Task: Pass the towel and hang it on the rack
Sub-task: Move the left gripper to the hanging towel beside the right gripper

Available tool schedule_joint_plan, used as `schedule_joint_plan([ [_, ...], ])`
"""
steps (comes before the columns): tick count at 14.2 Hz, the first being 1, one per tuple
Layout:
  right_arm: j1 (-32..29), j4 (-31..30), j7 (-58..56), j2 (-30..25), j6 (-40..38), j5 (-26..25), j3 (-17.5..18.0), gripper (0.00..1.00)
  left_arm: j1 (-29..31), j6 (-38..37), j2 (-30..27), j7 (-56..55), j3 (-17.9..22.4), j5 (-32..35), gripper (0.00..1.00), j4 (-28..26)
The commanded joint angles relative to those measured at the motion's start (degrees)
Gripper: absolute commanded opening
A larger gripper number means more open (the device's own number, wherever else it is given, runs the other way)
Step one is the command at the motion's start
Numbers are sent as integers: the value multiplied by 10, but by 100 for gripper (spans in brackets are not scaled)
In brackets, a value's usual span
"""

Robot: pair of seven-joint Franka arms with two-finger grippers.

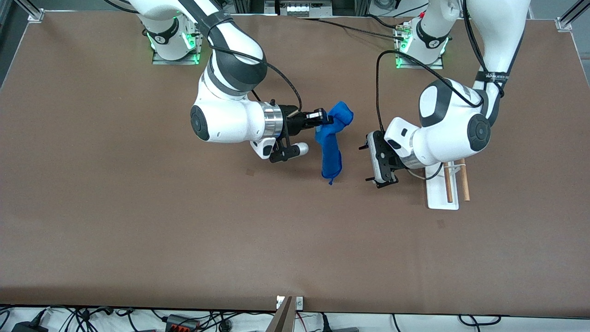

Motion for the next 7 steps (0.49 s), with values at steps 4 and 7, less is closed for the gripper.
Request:
schedule_joint_plan([
  [4, 2, -3, -11, -2, 4, -7, 1, 0, 21, 50, 32, 340, -3, -183, 100, -14],
  [7, 2, -4, -11, -2, 4, -7, 0, 0, 18, 63, 59, 462, -3, -295, 100, -12],
])
